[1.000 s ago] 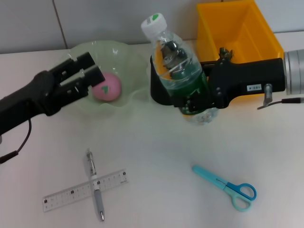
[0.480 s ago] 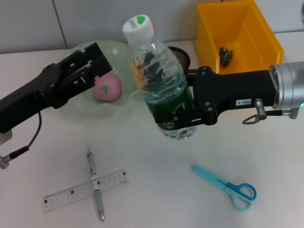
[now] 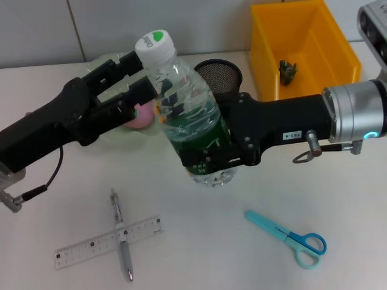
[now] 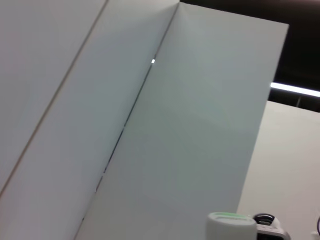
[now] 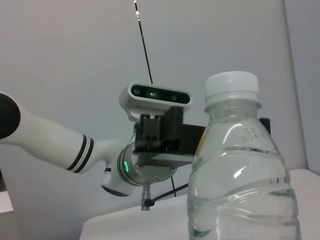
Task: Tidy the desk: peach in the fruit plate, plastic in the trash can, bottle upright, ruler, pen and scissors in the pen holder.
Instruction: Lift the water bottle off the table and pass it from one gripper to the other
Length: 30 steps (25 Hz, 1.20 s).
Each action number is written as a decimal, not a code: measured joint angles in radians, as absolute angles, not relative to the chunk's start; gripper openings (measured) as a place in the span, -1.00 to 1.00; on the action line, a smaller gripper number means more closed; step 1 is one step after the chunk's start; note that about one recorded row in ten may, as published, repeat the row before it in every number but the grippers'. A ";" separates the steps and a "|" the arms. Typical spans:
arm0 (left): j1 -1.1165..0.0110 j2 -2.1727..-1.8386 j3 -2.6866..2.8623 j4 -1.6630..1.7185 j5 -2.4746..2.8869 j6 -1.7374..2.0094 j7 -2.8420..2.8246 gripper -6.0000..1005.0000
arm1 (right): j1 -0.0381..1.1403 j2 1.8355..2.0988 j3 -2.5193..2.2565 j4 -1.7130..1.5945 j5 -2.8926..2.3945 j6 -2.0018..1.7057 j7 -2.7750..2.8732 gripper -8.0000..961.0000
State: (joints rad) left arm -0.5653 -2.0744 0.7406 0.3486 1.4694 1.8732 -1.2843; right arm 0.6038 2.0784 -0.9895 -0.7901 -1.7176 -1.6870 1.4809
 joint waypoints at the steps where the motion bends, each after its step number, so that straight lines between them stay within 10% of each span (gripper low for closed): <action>1: -0.567 -2.075 0.744 0.348 1.469 1.877 -1.276 0.66 | 0.606 2.078 -0.990 -0.785 -1.719 -1.686 1.481 0.61; 30: -0.587 -2.076 0.769 0.347 1.473 1.873 -1.221 0.65 | 0.636 2.077 -1.054 -0.756 -1.721 -1.650 1.493 0.61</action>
